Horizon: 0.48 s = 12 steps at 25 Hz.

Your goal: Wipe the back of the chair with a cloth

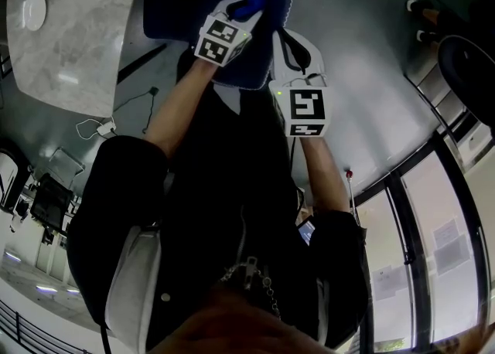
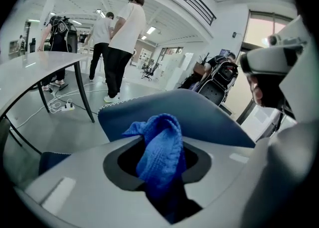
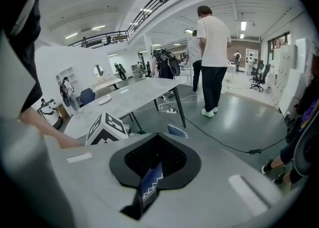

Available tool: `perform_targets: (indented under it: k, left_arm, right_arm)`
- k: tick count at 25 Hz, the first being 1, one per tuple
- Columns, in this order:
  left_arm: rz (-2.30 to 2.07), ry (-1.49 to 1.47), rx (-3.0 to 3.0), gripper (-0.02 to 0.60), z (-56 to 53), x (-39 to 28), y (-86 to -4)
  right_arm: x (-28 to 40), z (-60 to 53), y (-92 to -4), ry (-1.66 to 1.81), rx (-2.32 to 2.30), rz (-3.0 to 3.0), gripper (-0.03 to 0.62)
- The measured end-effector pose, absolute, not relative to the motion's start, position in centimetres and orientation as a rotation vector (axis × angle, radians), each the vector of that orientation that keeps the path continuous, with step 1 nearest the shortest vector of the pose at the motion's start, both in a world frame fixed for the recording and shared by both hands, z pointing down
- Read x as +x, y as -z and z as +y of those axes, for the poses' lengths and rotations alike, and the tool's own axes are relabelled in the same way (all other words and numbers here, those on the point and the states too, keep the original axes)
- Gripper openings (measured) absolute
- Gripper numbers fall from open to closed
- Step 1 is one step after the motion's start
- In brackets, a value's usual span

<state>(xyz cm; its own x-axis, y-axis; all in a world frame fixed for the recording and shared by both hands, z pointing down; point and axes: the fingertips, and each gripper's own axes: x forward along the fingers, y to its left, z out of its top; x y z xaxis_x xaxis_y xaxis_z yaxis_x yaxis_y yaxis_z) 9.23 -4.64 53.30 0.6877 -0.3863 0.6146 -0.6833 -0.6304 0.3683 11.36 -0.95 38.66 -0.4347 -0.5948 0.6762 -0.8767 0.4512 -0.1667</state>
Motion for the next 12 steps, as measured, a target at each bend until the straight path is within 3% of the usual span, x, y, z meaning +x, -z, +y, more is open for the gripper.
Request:
perform_targets:
  k: [12]
  left_arm:
    - [-0.761,-0.596,2.378,0.129,-4.1,10.5,-49.2]
  right_arm:
    - [12.2,-1.2,-38.6,-0.712,1.262,-2.168,0.003]
